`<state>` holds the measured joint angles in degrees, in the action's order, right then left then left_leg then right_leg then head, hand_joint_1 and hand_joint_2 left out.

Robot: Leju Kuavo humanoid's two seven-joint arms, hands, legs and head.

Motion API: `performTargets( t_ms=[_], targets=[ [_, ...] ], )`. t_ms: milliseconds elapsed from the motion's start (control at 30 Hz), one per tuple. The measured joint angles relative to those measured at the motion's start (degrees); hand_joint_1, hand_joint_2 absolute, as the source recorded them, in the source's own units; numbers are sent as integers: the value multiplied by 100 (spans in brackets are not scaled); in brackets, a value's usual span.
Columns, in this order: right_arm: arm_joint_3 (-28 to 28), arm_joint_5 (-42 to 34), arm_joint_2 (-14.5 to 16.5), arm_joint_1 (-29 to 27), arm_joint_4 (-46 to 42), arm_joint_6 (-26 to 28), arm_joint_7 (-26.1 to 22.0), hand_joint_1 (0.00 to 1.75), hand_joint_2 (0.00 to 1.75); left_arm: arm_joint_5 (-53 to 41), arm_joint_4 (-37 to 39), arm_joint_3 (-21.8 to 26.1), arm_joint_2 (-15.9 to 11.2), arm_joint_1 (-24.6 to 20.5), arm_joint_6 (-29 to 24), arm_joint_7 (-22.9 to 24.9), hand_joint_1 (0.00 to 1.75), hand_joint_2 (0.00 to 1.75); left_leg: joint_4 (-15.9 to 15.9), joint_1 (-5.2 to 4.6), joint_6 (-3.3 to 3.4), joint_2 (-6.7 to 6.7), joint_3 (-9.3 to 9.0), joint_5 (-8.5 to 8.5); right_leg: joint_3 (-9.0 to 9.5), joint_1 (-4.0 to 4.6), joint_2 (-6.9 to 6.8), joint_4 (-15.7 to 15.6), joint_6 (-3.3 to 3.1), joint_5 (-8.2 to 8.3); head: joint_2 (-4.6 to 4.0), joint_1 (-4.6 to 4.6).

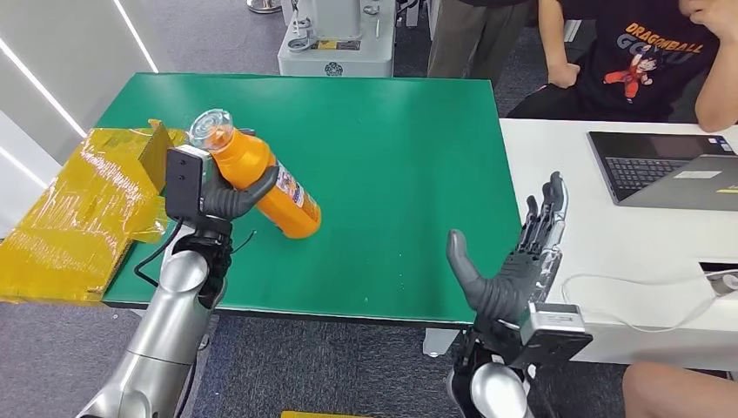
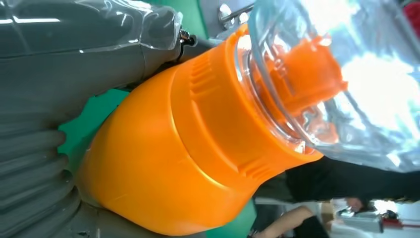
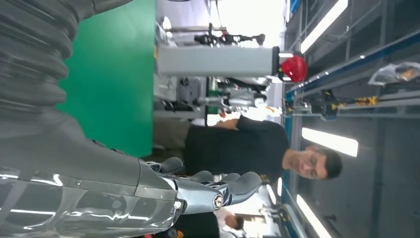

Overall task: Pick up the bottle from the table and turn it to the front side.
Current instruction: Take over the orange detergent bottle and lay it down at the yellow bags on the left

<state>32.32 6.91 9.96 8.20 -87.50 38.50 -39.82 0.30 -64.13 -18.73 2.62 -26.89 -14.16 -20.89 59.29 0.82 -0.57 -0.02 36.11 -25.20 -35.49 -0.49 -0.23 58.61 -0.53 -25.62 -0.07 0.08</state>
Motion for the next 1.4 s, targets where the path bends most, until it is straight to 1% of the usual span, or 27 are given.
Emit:
performTargets(
  t_ms=[100, 200, 367, 433, 533, 633, 733, 800, 967, 1133, 1267, 1400],
  targets=[
    [115, -42, -10, -146, -65, 65, -18, 0, 175, -142, -83, 64, -86, -108, 26, 29, 175, 175, 0, 0, 0, 1, -1, 0, 0, 0, 0, 1, 0, 0, 0, -1],
    [177, -70, -21, -223, -155, 78, -21, 0, 175, -482, -100, 78, -206, -281, 41, 25, 175, 175, 1, 2, -1, 1, -1, 1, -1, 2, 0, 1, 0, 0, 0, 0],
    [218, -73, -23, -314, -308, 14, -24, 0, 175, -1217, 145, 71, -449, -983, 307, 53, 175, 175, 1, 3, -2, 0, -2, 3, -1, 4, 0, 1, -2, 2, 0, 0],
    [219, -71, -23, -353, -366, -26, -24, 0, 175, -1814, 368, 11, -523, -1307, 335, 48, 175, 175, 2, 3, -3, 0, -1, 5, -1, 4, -1, 1, -3, 3, 0, 1],
    [219, -55, -28, -440, -471, -58, -24, 0, 175, -2825, 811, -167, -681, -1791, 334, -11, 175, 175, 2, 3, -4, 8, -2, 6, -1, 3, 8, 2, -4, 5, 0, 1],
    [217, -39, -39, -541, -578, -91, -19, 0, 175, -3583, 1229, -352, -881, -2195, 342, -74, 175, 175, 2, 3, -5, 15, -3, 6, -2, 4, 17, 3, -5, 5, 0, 1],
    [211, -43, -52, -602, -665, -138, -10, 0, 175, -3974, 1580, -487, -1052, -2468, 365, -111, 175, 175, 0, 4, -5, 16, -3, 6, -5, 4, 19, 3, -5, 5, 0, 0],
    [208, -54, -58, -632, -711, -162, -7, 0, 175, -4319, 1763, -615, -1163, -2614, 402, -43, 175, 175, 0, 5, -5, 15, -3, 6, -5, 6, 17, 3, -5, 5, 0, 1],
    [200, -71, -65, -703, -845, -229, -10, 0, 175, -5523, 2384, -1175, -1457, -3074, 590, 54, 175, 175, -1, 5, -5, 21, -3, 6, -6, 6, 24, 4, -6, 5, 0, 1],
    [185, -34, -65, -760, -931, -278, -11, 0, 175, -6245, 2952, -1715, -1646, -3322, 634, 50, 175, 175, -1, 5, -5, 21, -3, 6, -5, 6, 24, 4, -6, 5, 0, 0],
    [179, -23, -65, -788, -973, -296, -5, 0, 175, -6635, 3321, -2090, -1731, -3349, 620, 8, 175, 175, -1, 5, -5, 21, -3, 6, -5, 6, 24, 4, -6, 5, 0, 1],
    [176, 27, -65, -796, -1014, -309, 46, 0, 175, -6728, 3586, -2354, -1790, -3332, 581, 6, 175, 175, -2, 5, -5, 20, -2, 6, -5, 6, 24, 4, -6, 5, 0, 1]
  ],
)
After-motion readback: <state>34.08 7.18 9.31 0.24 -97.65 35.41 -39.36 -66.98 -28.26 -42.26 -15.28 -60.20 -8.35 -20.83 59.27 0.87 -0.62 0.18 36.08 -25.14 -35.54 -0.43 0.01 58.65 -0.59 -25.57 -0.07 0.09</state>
